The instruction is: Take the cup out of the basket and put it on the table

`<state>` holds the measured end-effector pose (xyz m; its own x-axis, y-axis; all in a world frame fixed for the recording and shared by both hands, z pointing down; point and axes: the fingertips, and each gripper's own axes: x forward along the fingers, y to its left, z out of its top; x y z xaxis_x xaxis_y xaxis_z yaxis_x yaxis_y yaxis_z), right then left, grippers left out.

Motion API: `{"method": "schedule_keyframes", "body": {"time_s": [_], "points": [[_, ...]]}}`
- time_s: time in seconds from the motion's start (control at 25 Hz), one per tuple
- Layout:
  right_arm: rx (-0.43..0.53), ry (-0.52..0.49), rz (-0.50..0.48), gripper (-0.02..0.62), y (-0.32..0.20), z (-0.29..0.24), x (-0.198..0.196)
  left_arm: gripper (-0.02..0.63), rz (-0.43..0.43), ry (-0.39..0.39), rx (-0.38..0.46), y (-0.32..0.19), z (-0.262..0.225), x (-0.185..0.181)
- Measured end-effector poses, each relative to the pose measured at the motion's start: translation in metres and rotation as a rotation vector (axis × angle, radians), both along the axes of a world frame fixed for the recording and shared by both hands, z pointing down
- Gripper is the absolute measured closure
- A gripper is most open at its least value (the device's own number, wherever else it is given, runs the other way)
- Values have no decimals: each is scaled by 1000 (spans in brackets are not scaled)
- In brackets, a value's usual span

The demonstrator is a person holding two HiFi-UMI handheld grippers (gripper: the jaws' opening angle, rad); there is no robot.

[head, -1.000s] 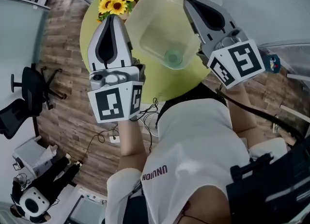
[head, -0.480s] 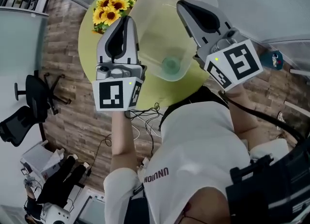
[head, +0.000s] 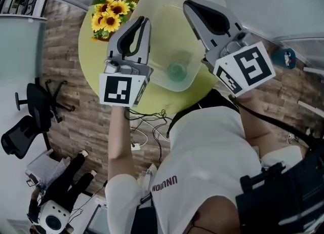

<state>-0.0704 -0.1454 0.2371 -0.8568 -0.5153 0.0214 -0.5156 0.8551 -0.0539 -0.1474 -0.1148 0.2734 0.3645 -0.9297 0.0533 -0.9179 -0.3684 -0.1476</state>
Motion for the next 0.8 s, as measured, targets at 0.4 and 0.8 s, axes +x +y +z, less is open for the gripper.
{"method": "schedule_keyframes", "body": {"time_s": [0.4,0.8], "points": [[-9,8,24,577,-14,4,7,514,272,-87,-136,-15,37,41],[-11,16,53,575,-25,4,15,511,506,-211,-259,-15,87,75]]}}
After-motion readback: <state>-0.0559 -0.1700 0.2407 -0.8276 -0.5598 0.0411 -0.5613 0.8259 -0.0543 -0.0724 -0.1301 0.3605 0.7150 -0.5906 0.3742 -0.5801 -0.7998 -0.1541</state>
